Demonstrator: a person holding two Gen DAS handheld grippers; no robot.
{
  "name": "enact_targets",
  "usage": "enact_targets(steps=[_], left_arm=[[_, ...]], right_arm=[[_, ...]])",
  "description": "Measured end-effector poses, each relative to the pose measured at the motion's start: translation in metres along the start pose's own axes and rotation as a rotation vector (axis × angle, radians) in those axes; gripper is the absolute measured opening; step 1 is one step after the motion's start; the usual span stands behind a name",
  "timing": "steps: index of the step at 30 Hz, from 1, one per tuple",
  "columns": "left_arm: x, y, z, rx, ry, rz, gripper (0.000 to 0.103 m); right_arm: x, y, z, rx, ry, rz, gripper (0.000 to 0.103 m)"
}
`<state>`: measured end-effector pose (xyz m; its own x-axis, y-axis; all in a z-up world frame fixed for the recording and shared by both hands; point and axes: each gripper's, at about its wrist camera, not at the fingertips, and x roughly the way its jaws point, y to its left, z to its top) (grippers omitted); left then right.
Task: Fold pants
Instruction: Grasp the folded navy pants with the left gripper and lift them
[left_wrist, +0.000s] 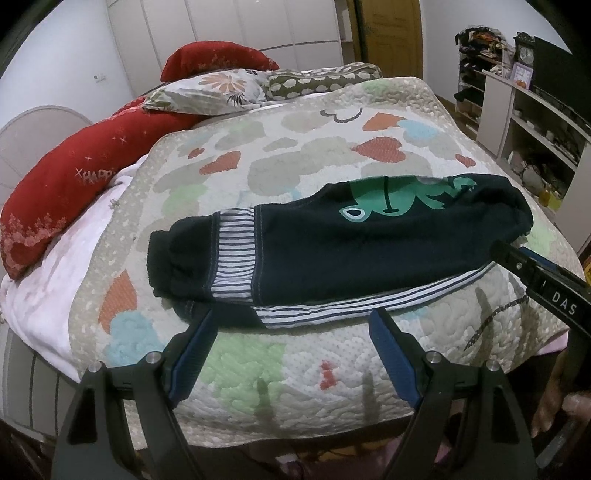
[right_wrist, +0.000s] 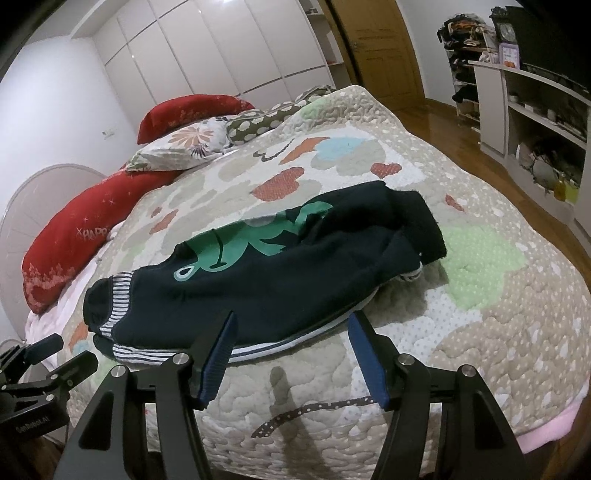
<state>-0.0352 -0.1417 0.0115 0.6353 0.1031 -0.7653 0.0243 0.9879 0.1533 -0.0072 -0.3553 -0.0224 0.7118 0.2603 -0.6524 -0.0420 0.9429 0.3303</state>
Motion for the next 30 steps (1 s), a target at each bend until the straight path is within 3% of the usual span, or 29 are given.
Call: enact_targets(steps=[6, 10, 14, 17, 21, 24, 27, 30], left_arm=[[0.007, -0.002, 0.006, 0.018, 0.020, -0.035, 0.083], [0.011, -0.010, 0.033, 0.089, -0.022, -0.063, 0.083], [0.030, -0.034, 0.073, 0.149, 0.007, -0.212, 0.083], [0.056, -0.067, 0.107, 0.182, 0.090, -0.374, 0.083], [0.082, -0.115, 0.141, 0.210, 0.154, -0.502, 0.083], [0.099, -0.158, 0.160, 0.261, 0.198, -0.591, 0.083], [0.117, -0.198, 0.170, 0.314, 0.264, -0.650, 0.083], [0.133, -0.227, 0.171, 0.367, 0.295, -0.638, 0.083]], right_arm=[[0.000, -0.005, -0.001, 0.002, -0.007, 0.000, 0.067], [-0.015, -0.023, 0.006, 0.010, -0.080, -0.060, 0.067], [-0.024, -0.062, 0.011, 0.083, -0.109, -0.137, 0.072], [-0.016, -0.085, 0.013, 0.152, -0.069, -0.109, 0.072], [0.000, -0.101, 0.017, 0.224, -0.020, 0.009, 0.072], [0.009, -0.101, 0.021, 0.229, -0.007, 0.045, 0.072], [0.017, -0.100, 0.026, 0.221, 0.002, 0.081, 0.072], [0.023, -0.099, 0.028, 0.215, 0.012, 0.112, 0.072]])
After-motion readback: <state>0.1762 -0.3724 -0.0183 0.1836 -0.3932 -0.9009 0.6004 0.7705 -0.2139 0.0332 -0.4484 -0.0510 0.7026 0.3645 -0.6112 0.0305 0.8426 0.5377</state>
